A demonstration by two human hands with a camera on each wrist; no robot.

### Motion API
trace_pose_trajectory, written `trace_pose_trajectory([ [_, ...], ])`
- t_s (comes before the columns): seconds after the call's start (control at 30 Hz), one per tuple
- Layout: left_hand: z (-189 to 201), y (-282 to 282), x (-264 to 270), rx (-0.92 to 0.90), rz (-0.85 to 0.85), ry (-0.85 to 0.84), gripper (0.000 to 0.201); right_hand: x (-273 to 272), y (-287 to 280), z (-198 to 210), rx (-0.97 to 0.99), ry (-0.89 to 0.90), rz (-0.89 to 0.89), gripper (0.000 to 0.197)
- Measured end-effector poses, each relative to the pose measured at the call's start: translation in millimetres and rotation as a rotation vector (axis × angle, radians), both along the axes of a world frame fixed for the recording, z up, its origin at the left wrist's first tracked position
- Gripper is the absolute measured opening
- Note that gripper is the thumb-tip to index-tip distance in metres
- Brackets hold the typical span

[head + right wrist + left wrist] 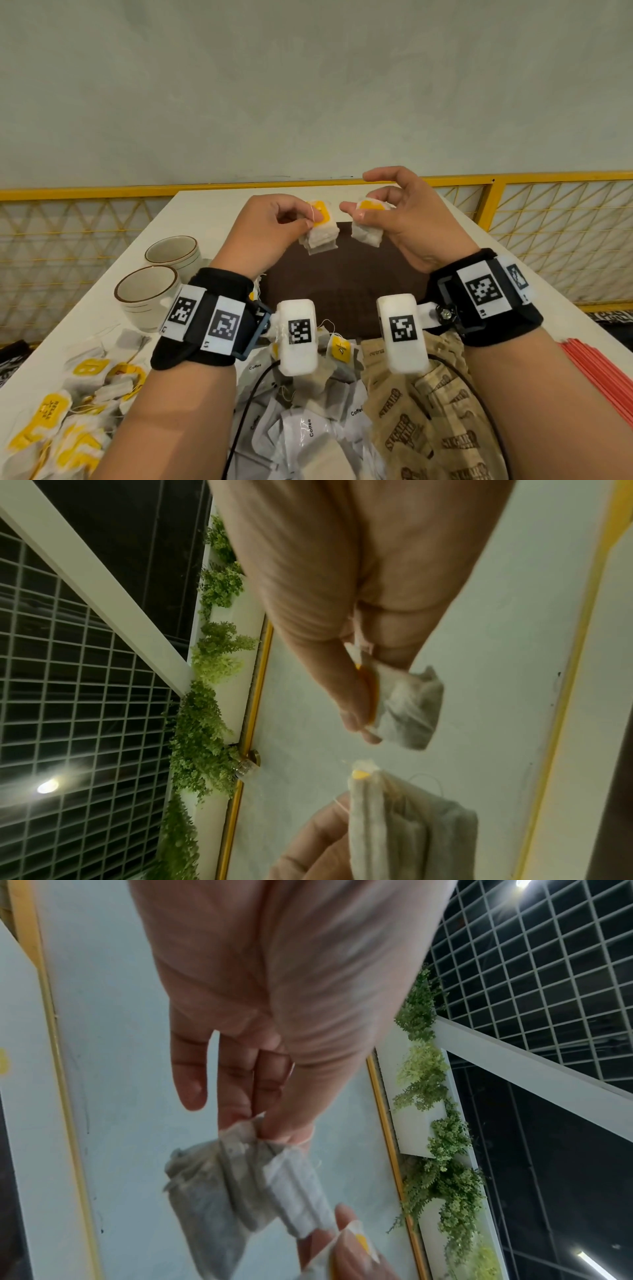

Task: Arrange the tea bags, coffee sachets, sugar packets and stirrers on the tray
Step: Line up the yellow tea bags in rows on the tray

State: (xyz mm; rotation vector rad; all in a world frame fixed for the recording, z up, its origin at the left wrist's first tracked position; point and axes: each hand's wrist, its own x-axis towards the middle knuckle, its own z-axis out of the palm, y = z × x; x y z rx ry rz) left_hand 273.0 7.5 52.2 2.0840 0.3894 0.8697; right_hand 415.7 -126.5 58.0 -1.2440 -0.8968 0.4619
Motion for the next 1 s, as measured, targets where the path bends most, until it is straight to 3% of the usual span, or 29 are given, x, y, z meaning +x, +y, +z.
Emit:
trace_pose_trajectory([
  [0.17, -1, 2, 0, -0.018, -0.007, 0.011, 0.018, 4, -11, 7, -0.119, -0.265, -0.058, 0.025],
  [0.3, -1, 1, -1, -0.07, 0.046, 0.044, 0.025, -2, -25, 18, -0.139, -0.172, 0.204, 0.03],
  [0.43, 1, -4, -1, -0.079, 0.016, 0.085, 0.027, -12, -23, 21, -0.148, -0.193, 0.265, 0.033],
  [0.63, 8, -11, -4, -0.128, -0.108, 0.085, 0.024, -18, -6, 8, -0.233, -0.354, 0.032, 0.033],
  [0.73, 10, -10, -7, -0.189, -0.163, 0.084, 0.022, -19, -3, 6, -0.231, -0.315, 0.022, 0.027],
  [0.83, 12, -8, -14, -0.168, -0.229, 0.149, 0.032, -24, 0, 7, -0.2, -0.197, 0.093, 0.023],
  [0.93, 15, 0, -24, -0.137, -0.188, 0.186, 0.035, -26, 2, 6, -0.231, -0.056, 0.153, 0.02],
  [1.0, 18, 9, -35, -0.165, -0.143, 0.154, 0.035, -23, -1, 1, -0.416, -0.23, 0.145, 0.019],
])
